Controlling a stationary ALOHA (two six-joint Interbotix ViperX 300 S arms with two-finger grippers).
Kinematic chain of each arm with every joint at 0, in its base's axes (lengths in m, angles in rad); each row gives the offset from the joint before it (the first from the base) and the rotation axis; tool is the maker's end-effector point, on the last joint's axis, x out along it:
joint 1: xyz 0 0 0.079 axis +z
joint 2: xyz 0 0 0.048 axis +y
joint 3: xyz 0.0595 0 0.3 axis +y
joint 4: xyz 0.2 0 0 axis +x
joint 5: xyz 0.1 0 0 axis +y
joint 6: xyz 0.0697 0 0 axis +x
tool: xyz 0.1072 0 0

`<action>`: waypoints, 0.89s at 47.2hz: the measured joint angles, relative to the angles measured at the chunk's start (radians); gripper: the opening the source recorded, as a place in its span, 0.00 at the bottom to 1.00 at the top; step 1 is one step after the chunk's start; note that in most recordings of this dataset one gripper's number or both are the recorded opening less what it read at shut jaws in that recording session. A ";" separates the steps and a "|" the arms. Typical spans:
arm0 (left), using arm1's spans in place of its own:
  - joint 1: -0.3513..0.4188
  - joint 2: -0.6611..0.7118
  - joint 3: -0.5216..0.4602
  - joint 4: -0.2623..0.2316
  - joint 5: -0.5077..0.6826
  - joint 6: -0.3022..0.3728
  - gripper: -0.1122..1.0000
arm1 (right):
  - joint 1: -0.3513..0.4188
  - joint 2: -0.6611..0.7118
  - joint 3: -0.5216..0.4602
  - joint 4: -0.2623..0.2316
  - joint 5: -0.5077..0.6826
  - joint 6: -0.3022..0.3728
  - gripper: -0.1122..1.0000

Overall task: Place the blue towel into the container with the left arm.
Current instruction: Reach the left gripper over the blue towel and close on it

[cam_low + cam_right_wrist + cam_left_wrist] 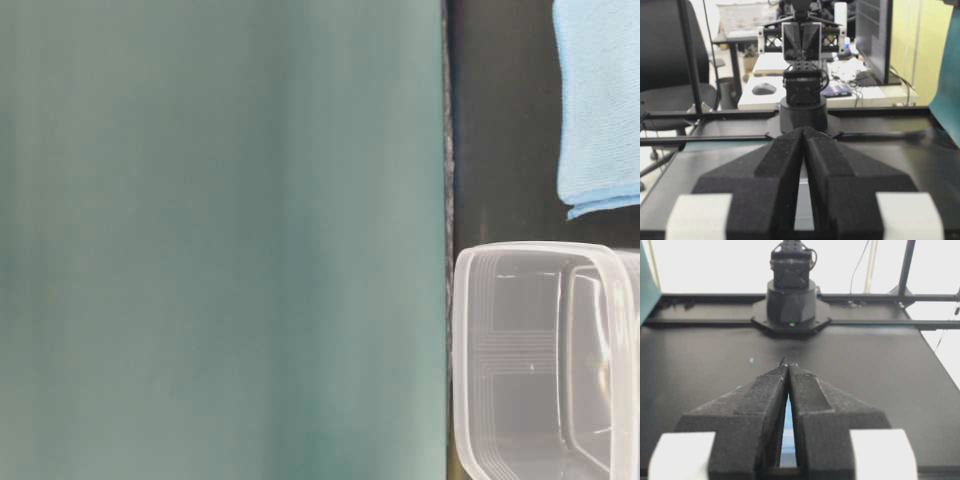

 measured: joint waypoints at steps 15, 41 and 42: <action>0.008 0.144 -0.258 0.037 0.279 -0.037 0.10 | 0.000 -0.020 0.000 0.002 0.006 0.005 0.10; 0.052 0.594 -0.723 0.038 0.690 -0.023 0.16 | -0.017 -0.155 0.002 0.006 0.149 0.061 0.67; 0.051 0.614 -0.741 0.038 0.710 -0.020 0.19 | -0.017 -0.161 0.000 0.006 0.150 0.063 0.72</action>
